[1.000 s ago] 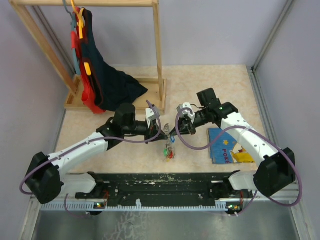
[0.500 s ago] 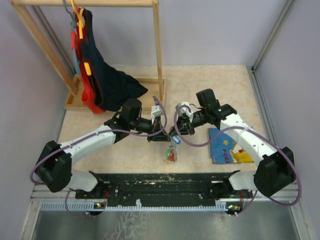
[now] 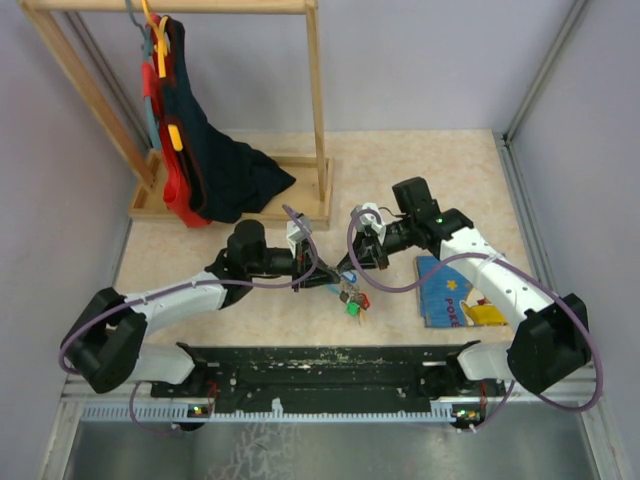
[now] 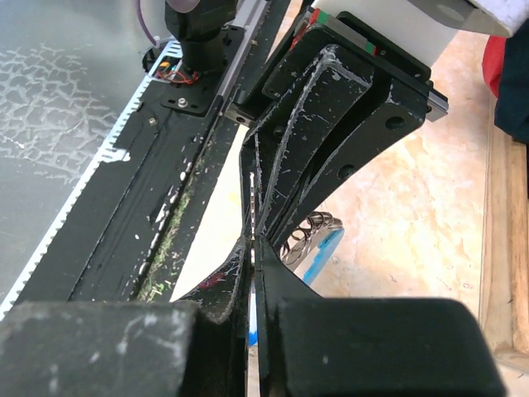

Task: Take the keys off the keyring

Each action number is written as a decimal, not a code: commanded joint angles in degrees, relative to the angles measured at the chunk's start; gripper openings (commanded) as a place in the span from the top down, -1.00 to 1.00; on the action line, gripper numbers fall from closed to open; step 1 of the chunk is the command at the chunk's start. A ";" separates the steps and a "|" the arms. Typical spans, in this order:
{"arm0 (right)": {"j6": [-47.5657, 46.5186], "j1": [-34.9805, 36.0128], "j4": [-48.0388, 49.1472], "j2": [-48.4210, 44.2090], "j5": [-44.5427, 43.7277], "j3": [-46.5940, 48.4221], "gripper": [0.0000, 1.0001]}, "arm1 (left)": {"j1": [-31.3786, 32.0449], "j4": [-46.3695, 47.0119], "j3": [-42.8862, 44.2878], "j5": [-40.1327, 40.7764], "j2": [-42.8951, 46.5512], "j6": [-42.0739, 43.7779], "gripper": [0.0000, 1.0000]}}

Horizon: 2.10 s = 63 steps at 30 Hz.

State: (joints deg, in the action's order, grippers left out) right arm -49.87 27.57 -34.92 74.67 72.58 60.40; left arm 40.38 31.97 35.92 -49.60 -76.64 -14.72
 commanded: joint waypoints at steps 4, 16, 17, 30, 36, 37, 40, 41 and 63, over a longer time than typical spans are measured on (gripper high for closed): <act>0.11 -0.05 3.76 -0.49 5.75 1.47 1.00 | -0.04 11.68 -4.37 5.37 1.27 -3.54 0.88; 1.82 -0.58 5.12 -0.37 5.56 1.29 1.00 | 0.01 19.85 -8.17 6.57 0.23 -5.69 0.69; 1.87 -0.65 5.20 -0.38 5.60 1.30 1.00 | 0.02 20.78 -8.90 6.74 0.14 -5.88 0.66; 3.00 -1.07 6.17 0.03 5.90 0.96 1.00 | 4.32 40.00 -19.51 15.19 1.20 0.41 0.21; 3.02 -1.12 6.40 0.21 6.08 0.79 1.00 | 5.18 45.98 -21.05 18.08 0.85 1.96 0.22; 3.02 -1.12 6.37 0.21 6.09 0.77 1.00 | 5.23 46.87 -21.13 18.54 0.68 1.85 0.23; 3.02 -1.12 6.43 0.29 6.17 0.68 1.00 | 5.30 49.49 -21.17 19.64 -0.42 1.17 0.25; 3.02 -1.12 6.43 0.25 6.18 0.68 1.00 | 5.30 50.37 -21.04 19.68 -0.88 0.84 0.26; 2.98 -1.12 6.52 0.47 6.32 0.46 1.00 | 7.29 58.69 -19.62 23.07 -9.82 -3.95 0.41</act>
State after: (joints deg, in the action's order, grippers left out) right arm -46.81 26.83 -31.27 75.18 74.72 60.40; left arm 47.03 85.80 15.25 -28.64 -85.80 -17.32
